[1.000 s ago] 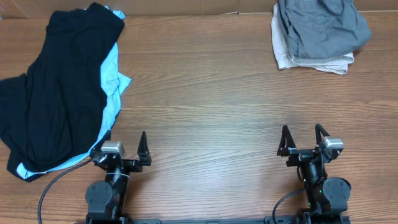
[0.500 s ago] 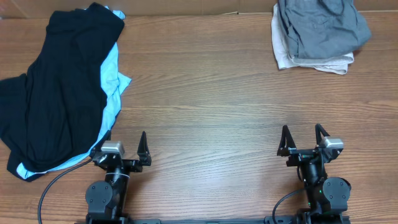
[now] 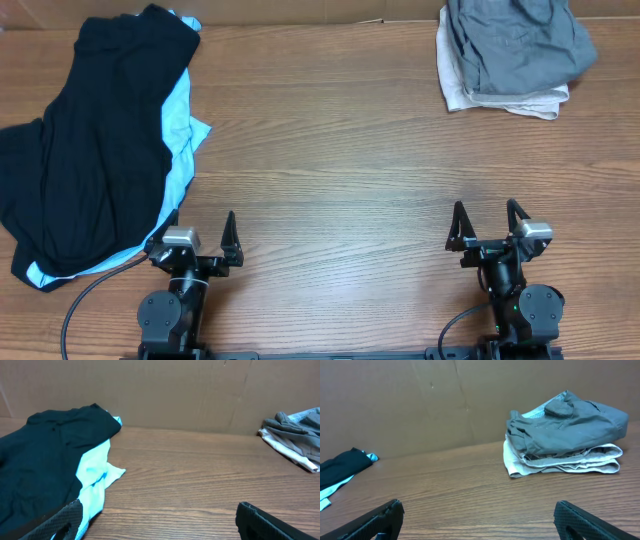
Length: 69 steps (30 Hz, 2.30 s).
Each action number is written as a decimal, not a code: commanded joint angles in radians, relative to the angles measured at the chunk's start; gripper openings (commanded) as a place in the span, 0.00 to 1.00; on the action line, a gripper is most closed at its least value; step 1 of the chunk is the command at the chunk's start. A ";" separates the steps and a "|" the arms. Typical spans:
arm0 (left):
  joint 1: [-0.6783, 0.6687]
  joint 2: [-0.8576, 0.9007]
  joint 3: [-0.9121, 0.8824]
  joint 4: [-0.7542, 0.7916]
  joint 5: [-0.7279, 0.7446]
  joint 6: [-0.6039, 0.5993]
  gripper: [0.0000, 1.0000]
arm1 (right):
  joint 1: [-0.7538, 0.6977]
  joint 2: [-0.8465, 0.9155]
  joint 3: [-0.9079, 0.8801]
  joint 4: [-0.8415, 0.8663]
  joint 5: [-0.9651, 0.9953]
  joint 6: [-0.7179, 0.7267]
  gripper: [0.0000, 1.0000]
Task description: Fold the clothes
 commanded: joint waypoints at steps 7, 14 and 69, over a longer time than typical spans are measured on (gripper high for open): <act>0.010 -0.011 -0.004 -0.002 -0.014 -0.005 1.00 | 0.008 -0.010 -0.010 0.002 0.056 -0.006 1.00; 0.010 -0.011 -0.004 -0.002 -0.014 -0.005 1.00 | 0.008 -0.010 -0.010 0.001 0.066 -0.006 1.00; 0.010 0.508 0.423 -0.064 0.154 0.006 1.00 | 0.008 0.097 0.257 0.020 -0.154 -0.056 1.00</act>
